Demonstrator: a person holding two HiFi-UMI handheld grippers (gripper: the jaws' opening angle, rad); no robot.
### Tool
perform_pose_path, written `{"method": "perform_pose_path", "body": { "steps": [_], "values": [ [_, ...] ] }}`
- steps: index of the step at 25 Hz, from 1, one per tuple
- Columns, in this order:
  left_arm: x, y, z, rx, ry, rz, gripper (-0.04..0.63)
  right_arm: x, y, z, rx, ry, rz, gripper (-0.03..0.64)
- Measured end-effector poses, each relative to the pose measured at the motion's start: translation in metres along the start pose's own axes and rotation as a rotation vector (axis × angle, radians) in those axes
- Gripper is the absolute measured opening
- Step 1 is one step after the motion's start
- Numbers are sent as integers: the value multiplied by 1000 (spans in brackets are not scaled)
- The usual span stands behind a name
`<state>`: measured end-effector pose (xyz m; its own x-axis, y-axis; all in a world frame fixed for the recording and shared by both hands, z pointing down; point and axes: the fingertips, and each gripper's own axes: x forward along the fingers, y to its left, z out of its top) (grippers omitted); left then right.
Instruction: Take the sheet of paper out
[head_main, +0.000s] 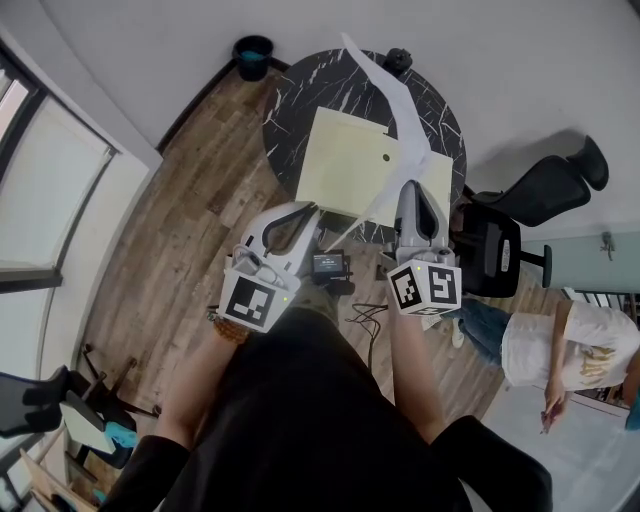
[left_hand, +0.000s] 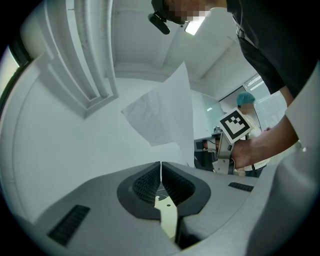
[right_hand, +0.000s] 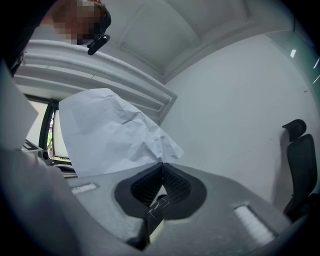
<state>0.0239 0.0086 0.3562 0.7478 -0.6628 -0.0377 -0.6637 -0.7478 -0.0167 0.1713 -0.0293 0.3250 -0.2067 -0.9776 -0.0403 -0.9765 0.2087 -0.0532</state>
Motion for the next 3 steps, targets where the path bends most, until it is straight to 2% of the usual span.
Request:
{"method": "perform_pose_path", "body": {
  "steps": [3],
  "values": [
    [3, 2, -3, 1, 9, 3, 15, 4, -5, -4, 0, 7, -5, -3]
  ]
}}
